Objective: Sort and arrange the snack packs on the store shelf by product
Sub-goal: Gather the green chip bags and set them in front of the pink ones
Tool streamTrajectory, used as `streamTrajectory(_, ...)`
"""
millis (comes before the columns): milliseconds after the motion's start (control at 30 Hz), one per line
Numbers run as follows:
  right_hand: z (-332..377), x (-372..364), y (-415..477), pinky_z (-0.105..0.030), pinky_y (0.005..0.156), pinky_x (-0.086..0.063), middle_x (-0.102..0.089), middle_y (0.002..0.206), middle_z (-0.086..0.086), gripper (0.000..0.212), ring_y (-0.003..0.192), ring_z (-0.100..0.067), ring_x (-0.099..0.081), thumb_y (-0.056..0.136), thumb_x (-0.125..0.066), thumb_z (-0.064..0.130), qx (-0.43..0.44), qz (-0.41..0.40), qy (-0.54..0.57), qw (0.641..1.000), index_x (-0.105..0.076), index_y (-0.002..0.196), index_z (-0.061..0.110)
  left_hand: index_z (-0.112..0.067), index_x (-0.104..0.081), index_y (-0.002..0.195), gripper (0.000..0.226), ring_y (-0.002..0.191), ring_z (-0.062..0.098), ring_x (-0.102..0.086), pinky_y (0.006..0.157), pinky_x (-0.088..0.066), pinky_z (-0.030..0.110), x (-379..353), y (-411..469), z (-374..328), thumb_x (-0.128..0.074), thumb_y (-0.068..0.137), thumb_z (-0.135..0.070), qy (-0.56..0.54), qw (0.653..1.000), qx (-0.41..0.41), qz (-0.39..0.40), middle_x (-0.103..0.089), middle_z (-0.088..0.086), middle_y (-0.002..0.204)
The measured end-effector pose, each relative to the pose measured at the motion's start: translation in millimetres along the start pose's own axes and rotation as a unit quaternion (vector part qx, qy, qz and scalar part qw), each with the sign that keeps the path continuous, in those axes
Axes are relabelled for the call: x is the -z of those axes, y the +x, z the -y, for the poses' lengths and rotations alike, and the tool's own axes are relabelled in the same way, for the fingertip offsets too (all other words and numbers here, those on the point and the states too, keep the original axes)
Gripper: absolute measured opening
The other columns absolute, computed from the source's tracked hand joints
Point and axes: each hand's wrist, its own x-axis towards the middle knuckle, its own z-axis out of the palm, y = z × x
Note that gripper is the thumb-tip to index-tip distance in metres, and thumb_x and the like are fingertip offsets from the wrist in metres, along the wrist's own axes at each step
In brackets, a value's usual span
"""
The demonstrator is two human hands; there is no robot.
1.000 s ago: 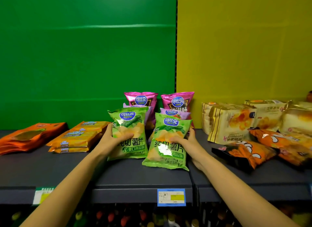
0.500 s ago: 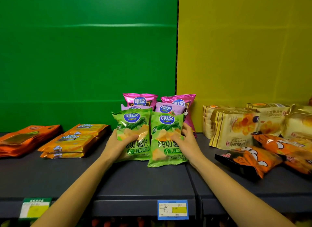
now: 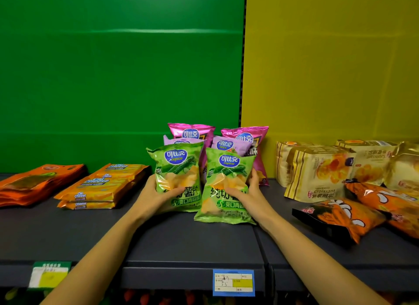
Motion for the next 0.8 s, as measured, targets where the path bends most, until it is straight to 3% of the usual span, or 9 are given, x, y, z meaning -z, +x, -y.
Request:
streamTrajectory(67, 0, 2, -1, -0.025, 0.094, -0.041, -0.043, 0.136, 0.004, 0.091, 0.127, -0.016, -0.044, 0.078, -0.071, 0.019, 0.007, -0.003, -0.006, 1.000, -0.011, 0.147, 0.022, -0.026, -0.051, 0.104, 0.046, 0.090, 0.006, -0.061, 0.069, -0.053, 0.019, 3, -1, -2, -0.079, 0.070, -0.014, 0.013, 1.000, 0.000, -0.026, -0.062, -0.005, 0.103)
streamTrajectory(133, 0, 5, -1, -0.021, 0.085, -0.045, -0.048, 0.131, 0.003, 0.086, 0.121, -0.017, -0.050, 0.078, -0.071, 0.011, 0.023, -0.046, 0.008, 0.999, -0.018, 0.145, 0.022, -0.019, -0.049, 0.118, 0.074, 0.094, 0.008, -0.062, 0.078, -0.052, 0.026, 9, -1, -3, -0.086, 0.054, -0.029, 0.026, 0.999, 0.009, -0.038, -0.063, -0.003, 0.109)
streamTrajectory(267, 3, 11, -2, 0.001, 0.068, -0.041, -0.040, 0.129, 0.006, 0.089, 0.113, -0.006, -0.042, 0.080, -0.068, 0.006, 0.068, -0.120, 0.040, 0.990, -0.011, 0.147, 0.018, -0.017, -0.049, 0.120, 0.092, 0.097, 0.014, -0.064, 0.072, -0.050, 0.023, 16, -4, -2, -0.082, 0.038, -0.044, 0.025, 0.999, 0.023, -0.033, -0.062, 0.002, 0.115)
streamTrajectory(333, 1, 10, -1, -0.008, 0.082, -0.041, -0.039, 0.136, 0.003, 0.089, 0.117, -0.007, -0.041, 0.081, -0.067, 0.009, 0.073, -0.101, 0.013, 0.992, -0.008, 0.147, 0.018, -0.017, -0.050, 0.120, 0.088, 0.100, 0.016, -0.064, 0.073, -0.050, 0.023, 13, -6, -2, -0.083, 0.044, -0.045, 0.040, 0.998, 0.030, -0.024, -0.061, 0.005, 0.118)
streamTrajectory(467, -2, 3, -2, -0.027, 0.106, -0.030, -0.031, 0.148, 0.004, 0.088, 0.132, -0.007, -0.031, 0.085, -0.063, 0.021, 0.053, -0.044, -0.029, 0.997, -0.003, 0.148, 0.022, -0.031, -0.051, 0.093, 0.030, 0.084, -0.002, -0.064, 0.073, -0.050, 0.016, -1, -8, -4, -0.071, 0.078, -0.014, 0.095, 0.995, -0.028, -0.024, -0.070, -0.013, 0.099)
streamTrajectory(567, -2, 4, -3, -0.018, 0.100, -0.023, -0.029, 0.137, 0.012, 0.079, 0.127, -0.002, -0.026, 0.090, -0.056, 0.029, 0.020, -0.009, -0.038, 0.999, -0.004, 0.148, 0.019, -0.036, -0.048, 0.090, 0.032, 0.084, -0.001, -0.064, 0.082, -0.050, 0.030, -6, -10, -5, -0.066, 0.083, -0.011, 0.121, 0.990, -0.059, -0.032, -0.068, -0.017, 0.088)
streamTrajectory(633, -4, 6, -3, -0.021, 0.102, -0.025, -0.031, 0.143, 0.011, 0.083, 0.135, -0.009, -0.028, 0.087, -0.060, 0.031, 0.007, -0.006, -0.027, 1.000, -0.005, 0.148, 0.020, -0.037, -0.048, 0.096, 0.031, 0.098, 0.009, -0.060, 0.091, -0.049, 0.038, -1, -12, -1, -0.072, 0.077, -0.031, 0.131, 0.989, -0.059, -0.030, -0.061, -0.009, 0.102)
streamTrajectory(700, -7, 5, -1, -0.027, 0.107, -0.028, -0.033, 0.147, 0.005, 0.092, 0.137, -0.016, -0.032, 0.079, -0.068, 0.033, 0.005, -0.019, -0.027, 0.999, -0.008, 0.147, 0.020, -0.030, -0.046, 0.110, 0.063, 0.107, 0.015, -0.059, 0.094, -0.048, 0.038, 2, -13, 1, -0.073, 0.060, -0.057, 0.126, 0.991, -0.040, -0.025, -0.058, 0.000, 0.115)
streamTrajectory(800, -9, 5, 0, -0.041, 0.113, -0.030, -0.034, 0.149, 0.000, 0.107, 0.136, -0.020, -0.035, 0.067, -0.077, 0.041, 0.003, -0.038, -0.043, 0.998, -0.009, 0.147, 0.022, -0.023, -0.035, 0.125, 0.088, 0.103, 0.012, -0.060, 0.090, -0.048, 0.033, 2, -14, 0, -0.075, 0.056, -0.058, 0.116, 0.992, -0.016, -0.037, -0.058, -0.002, 0.116)
